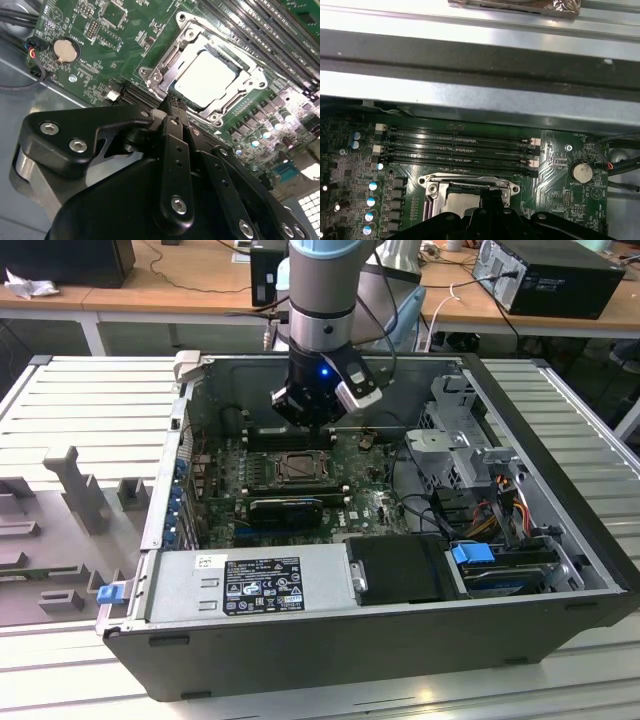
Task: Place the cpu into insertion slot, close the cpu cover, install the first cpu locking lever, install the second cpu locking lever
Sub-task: 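Install the second cpu locking lever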
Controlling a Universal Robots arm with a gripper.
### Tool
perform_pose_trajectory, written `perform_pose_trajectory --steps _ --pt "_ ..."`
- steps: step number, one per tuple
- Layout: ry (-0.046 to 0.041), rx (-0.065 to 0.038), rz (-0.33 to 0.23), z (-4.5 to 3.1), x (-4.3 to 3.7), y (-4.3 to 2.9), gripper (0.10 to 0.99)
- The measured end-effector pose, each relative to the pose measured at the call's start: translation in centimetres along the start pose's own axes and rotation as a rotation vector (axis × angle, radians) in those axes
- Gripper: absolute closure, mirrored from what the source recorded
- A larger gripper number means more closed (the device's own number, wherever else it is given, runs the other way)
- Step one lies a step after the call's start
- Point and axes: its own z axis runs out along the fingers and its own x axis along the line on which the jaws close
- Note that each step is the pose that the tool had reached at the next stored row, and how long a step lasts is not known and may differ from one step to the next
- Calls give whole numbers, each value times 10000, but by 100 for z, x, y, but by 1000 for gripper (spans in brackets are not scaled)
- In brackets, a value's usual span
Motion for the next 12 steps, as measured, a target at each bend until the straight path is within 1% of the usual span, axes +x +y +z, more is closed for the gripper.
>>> perform_pose_trajectory --steps 5,10,12 --pt "0 0 -1 -6 5 -66 980" --pt "1 2 1 -11 8 -95 980" --pt "1 2 0 -30 8 -97 980"
